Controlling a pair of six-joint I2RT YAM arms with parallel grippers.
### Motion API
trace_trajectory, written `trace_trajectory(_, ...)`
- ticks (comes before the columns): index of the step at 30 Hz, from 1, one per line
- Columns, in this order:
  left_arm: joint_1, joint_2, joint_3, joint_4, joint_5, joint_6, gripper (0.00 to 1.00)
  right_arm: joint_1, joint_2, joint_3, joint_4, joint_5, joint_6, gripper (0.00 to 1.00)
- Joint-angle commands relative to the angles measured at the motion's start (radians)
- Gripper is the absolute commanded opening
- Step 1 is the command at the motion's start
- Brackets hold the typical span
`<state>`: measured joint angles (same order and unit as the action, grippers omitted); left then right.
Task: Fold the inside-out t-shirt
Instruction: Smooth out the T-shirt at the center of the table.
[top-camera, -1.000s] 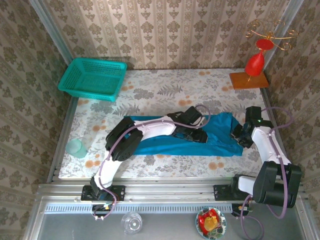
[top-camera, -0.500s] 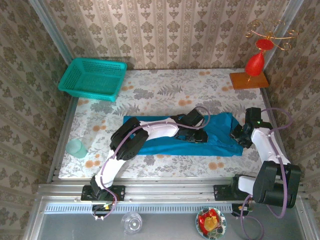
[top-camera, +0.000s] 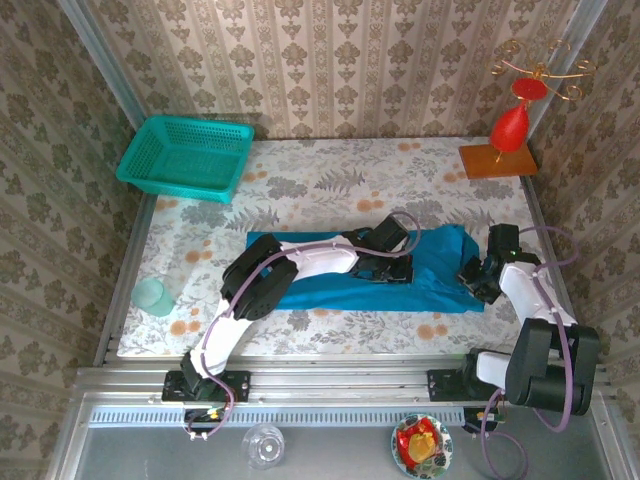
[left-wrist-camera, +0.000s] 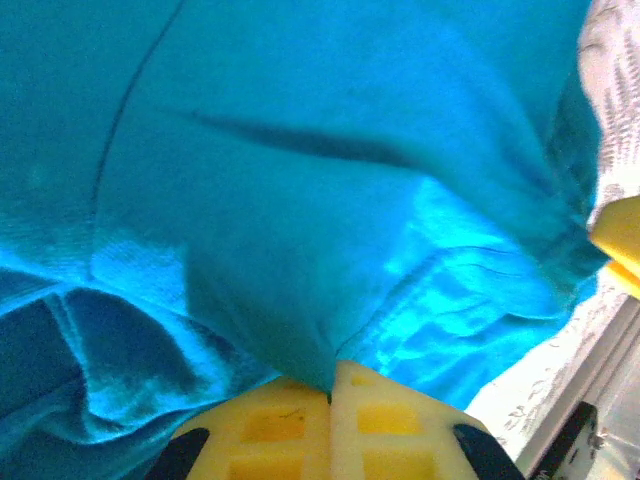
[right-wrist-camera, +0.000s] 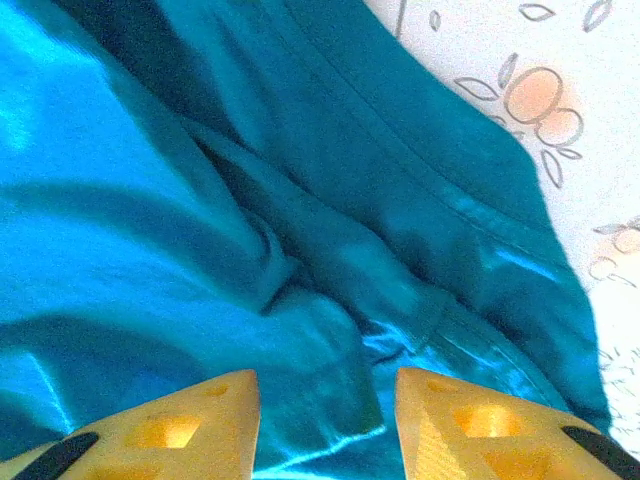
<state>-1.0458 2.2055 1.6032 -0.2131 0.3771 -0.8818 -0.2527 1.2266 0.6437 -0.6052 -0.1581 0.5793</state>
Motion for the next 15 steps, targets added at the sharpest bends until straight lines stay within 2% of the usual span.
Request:
trace_trajectory(1,0.007,-0.059,-0.016,0.022,0.000,0.015,0.00,-0.008,0.010,-0.013,0.025,-0.040,0.021,0.30)
trace_trajectory(7,0.010,-0.079,-0.032,0.035,0.006,0.017,0.00,-0.010,-0.054,-0.012,-0.007,-0.046,0.030,0.00)
trace_trajectory(15,0.030,-0.137,-0.099,0.068,0.012,0.012,0.00,-0.009,-0.282,-0.047,-0.131,-0.025,0.093,0.00)
